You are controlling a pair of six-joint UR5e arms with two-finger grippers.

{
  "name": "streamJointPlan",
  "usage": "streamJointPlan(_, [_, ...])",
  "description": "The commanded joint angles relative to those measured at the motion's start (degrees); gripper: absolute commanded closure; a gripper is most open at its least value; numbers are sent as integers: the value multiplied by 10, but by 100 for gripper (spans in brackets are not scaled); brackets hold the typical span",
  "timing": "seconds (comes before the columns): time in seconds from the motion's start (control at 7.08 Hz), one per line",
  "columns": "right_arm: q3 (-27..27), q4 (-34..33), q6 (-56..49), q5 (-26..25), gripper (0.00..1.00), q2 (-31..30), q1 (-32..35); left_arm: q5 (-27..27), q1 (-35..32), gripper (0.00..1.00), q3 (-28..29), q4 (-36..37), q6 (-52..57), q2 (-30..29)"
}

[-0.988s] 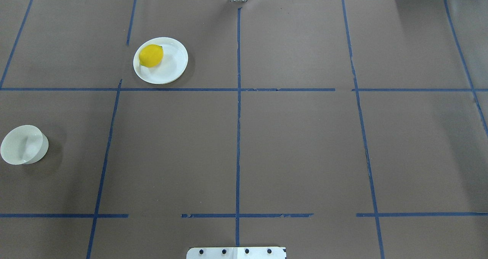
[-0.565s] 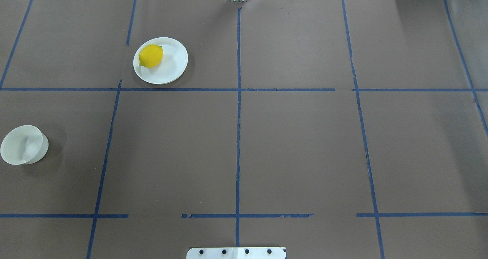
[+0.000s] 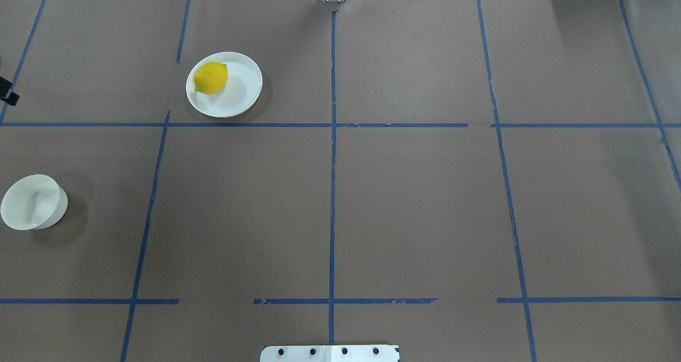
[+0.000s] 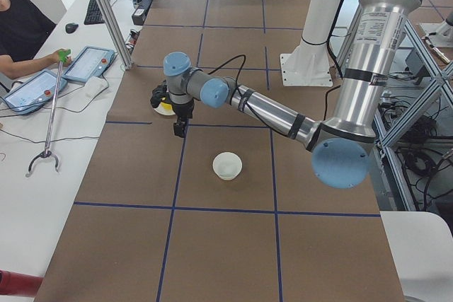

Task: Move lemon from plate to bowl
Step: 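Move the left gripper over the yellow lemon on the white plate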

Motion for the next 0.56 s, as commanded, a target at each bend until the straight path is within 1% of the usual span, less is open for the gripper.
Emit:
streamJointPlan(0.0, [0, 0, 0, 0, 0, 0, 0, 5, 85, 0, 36, 0, -105, -70])
streamJointPlan(0.14, [0, 0, 0, 0, 0, 0, 0, 5, 100, 0, 88, -1, -151, -127])
streamJointPlan(0.28, [0, 0, 0, 0, 0, 0, 0, 6, 106, 0, 119, -5, -169, -172])
streamJointPlan(0.42, [0, 0, 0, 0, 0, 0, 0, 26, 113, 0, 156, -12, -170, -220])
